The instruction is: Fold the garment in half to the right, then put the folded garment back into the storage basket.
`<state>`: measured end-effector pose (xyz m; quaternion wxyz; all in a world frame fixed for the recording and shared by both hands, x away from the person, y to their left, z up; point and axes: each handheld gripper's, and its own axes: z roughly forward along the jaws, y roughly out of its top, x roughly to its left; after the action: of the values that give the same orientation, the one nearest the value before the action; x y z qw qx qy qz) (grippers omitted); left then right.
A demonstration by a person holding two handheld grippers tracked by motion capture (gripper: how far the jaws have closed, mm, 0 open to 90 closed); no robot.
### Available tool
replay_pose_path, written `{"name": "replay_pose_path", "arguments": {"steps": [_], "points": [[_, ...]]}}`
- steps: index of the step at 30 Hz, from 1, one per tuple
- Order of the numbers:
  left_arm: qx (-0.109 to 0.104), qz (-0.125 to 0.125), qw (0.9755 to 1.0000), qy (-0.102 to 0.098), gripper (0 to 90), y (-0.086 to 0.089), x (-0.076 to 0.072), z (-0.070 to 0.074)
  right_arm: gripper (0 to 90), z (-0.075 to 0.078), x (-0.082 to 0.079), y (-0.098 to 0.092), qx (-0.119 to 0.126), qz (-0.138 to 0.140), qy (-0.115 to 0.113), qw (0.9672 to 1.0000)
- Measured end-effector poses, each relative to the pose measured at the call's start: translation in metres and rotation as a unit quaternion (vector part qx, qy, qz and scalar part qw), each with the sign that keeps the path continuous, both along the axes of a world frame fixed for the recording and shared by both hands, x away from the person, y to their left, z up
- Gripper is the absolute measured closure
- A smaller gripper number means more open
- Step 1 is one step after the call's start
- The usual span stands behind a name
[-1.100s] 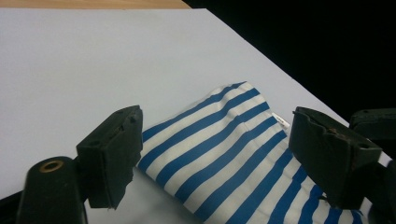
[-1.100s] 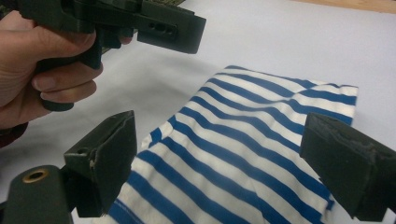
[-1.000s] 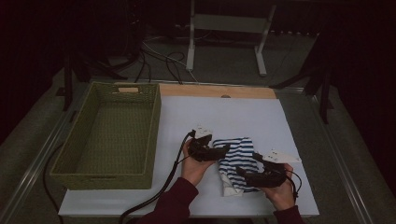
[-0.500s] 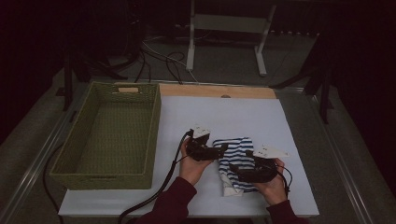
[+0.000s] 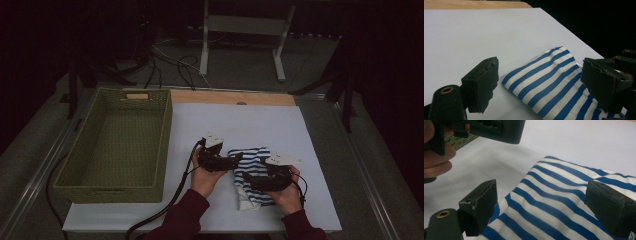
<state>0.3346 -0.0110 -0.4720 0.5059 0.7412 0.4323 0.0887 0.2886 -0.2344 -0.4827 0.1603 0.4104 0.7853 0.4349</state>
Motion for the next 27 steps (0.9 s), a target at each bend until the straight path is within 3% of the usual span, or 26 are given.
{"name": "replay_pose_path", "arguments": {"steps": [12, 22, 27], "points": [[0.005, -0.003, 1.0, 0.004, 15.6, -0.001, -0.001, -0.004, 11.6, -0.006, 0.006, 0.006, -0.017, 0.005, 0.003, 0.9998], [0.007, -0.002, 0.9999, 0.011, 15.7, -0.003, -0.003, -0.008, 11.5, -0.017, 0.014, 0.006, -0.045, -0.01, 0.014, 0.9988], [0.023, -0.012, 0.9995, 0.02, 15.7, -0.01, -0.006, -0.017, 11.5, -0.021, 0.015, 0.004, -0.055, -0.022, 0.019, 0.9981]]}}
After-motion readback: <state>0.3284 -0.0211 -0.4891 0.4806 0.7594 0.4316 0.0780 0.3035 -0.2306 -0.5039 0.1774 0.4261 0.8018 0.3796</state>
